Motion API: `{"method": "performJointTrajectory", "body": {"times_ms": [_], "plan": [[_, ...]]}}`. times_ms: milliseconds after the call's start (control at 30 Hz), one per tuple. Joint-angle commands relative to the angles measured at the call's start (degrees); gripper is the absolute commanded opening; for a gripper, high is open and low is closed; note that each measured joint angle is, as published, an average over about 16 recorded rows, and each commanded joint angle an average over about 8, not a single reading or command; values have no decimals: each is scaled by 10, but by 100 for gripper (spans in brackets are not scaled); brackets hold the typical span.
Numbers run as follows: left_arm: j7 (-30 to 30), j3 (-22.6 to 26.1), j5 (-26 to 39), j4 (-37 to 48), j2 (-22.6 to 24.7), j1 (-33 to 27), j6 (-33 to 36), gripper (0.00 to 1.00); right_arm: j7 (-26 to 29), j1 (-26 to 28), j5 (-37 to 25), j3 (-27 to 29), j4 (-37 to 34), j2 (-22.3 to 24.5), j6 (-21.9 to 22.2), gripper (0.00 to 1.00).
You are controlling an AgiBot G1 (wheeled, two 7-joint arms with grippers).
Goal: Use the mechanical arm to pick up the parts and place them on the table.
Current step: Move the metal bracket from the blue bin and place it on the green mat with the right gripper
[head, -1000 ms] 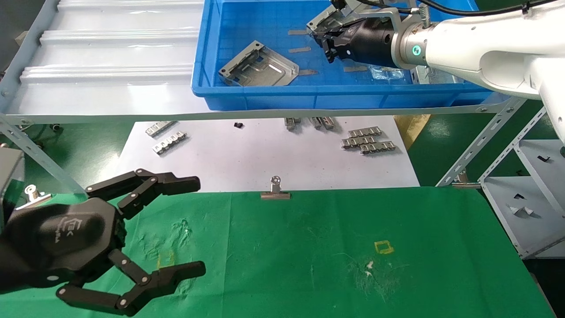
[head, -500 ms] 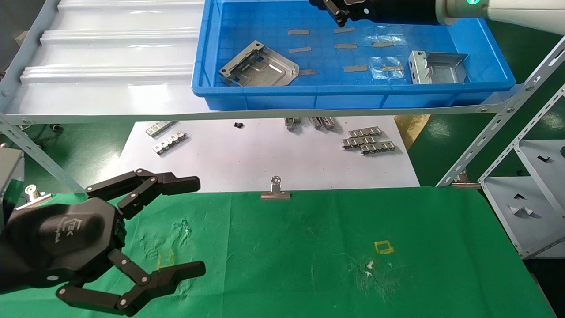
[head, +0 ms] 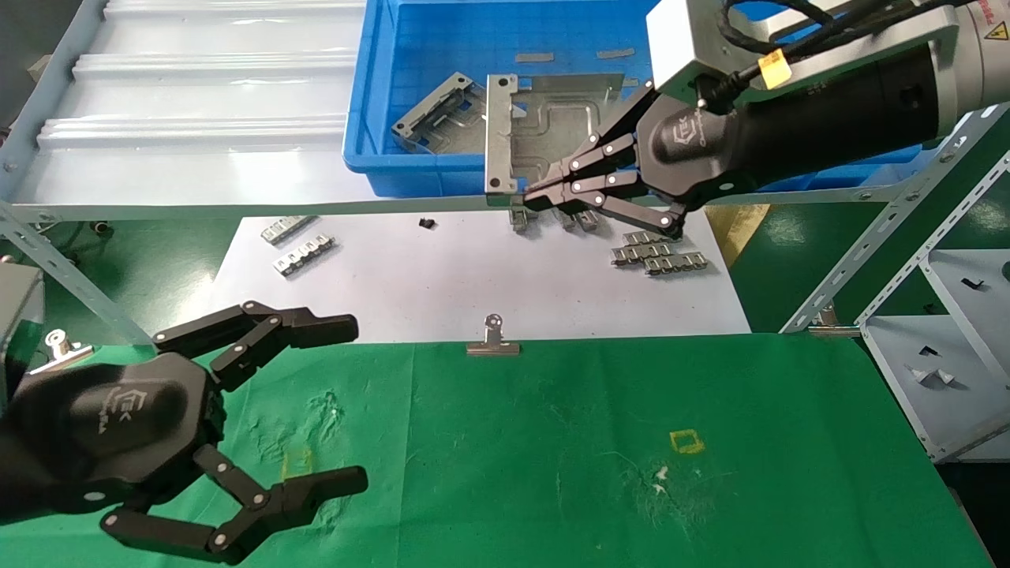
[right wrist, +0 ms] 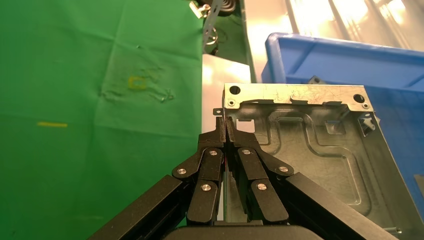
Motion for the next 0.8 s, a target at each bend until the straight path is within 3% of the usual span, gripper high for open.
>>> {"method": "performJointTrajectory", "body": {"times_ms": [33, 233, 400, 567, 800], "plan": [[0, 0, 0, 0, 0, 0, 0, 100, -5, -2, 3, -15, 25, 8, -15, 0], [0, 0, 0, 0, 0, 0, 0, 100, 57, -39, 108, -99, 201, 103, -13, 0], [0, 0, 0, 0, 0, 0, 0, 100, 91, -56, 162, -177, 284, 159, -10, 0], [0, 0, 0, 0, 0, 0, 0, 100, 75, -78, 164, -258, 291, 169, -6, 0], [0, 0, 0, 0, 0, 0, 0, 100, -19, -120, 122, -336, 199, 135, 5, 0]]}}
